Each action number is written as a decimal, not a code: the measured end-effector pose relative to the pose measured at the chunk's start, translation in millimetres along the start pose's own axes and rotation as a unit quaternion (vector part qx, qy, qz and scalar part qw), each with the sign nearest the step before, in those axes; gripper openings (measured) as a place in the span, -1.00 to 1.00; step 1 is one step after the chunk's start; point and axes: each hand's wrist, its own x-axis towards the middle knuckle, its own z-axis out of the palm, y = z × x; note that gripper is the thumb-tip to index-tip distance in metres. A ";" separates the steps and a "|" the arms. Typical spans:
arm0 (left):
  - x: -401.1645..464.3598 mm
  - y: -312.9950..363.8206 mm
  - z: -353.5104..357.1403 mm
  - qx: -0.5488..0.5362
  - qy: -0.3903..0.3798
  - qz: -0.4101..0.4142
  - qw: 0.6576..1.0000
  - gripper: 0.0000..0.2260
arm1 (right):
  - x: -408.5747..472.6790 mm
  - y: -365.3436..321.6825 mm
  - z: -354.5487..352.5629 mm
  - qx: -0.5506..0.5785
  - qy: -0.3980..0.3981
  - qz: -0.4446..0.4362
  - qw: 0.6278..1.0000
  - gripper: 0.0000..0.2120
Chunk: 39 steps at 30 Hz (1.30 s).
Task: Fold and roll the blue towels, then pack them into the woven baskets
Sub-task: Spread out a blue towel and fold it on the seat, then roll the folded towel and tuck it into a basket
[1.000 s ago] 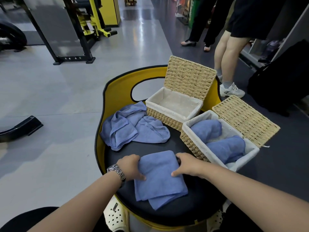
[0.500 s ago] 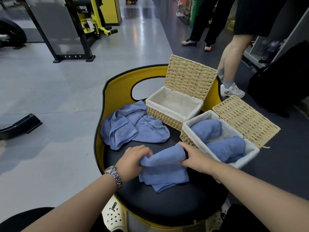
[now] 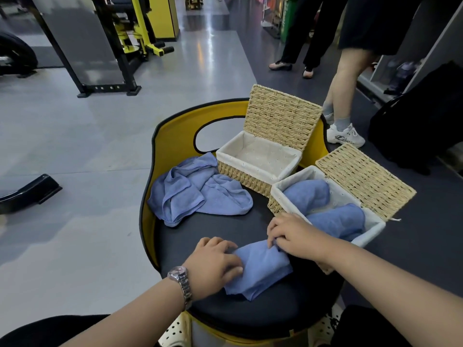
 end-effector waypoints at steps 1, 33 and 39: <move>0.6 2.1 2.3 0.007 0.009 0.004 1.000 -0.66 | -1.6 -2.7 -1.1 0.002 -0.006 0.003 1.000 -0.79; 11.2 -0.1 17.1 0.057 0.136 -0.053 0.988 -0.34 | -13.5 -8.2 14.6 -0.215 -0.088 0.030 0.972 -0.35; 14.4 3.1 16.3 0.053 0.085 -0.070 0.993 -0.36 | -7.3 -5.8 14.6 -0.199 -0.046 0.010 0.979 -0.30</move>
